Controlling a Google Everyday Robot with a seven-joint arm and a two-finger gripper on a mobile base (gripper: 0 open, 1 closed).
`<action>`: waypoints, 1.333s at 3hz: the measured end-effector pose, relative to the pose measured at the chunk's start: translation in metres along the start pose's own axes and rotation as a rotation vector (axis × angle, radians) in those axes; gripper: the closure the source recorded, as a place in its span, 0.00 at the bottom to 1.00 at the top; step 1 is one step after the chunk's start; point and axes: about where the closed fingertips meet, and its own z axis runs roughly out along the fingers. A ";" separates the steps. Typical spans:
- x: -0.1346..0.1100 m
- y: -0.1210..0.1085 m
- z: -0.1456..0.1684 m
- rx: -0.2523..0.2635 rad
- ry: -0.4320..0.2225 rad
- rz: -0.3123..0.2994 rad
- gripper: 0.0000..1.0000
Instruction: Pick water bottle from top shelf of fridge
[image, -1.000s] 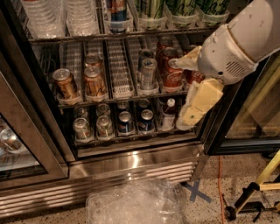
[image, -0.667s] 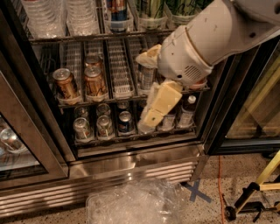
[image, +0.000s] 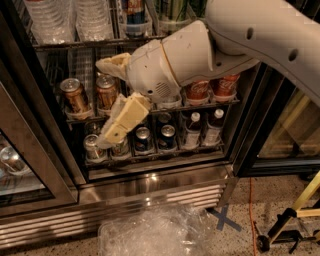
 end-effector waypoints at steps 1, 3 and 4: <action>-0.018 0.013 0.015 -0.051 -0.112 0.050 0.00; -0.050 0.036 0.020 -0.118 -0.128 -0.012 0.00; -0.056 0.038 0.041 -0.092 -0.149 -0.027 0.00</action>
Offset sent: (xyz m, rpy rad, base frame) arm -0.0840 0.0468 0.0453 0.0782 0.0277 0.2427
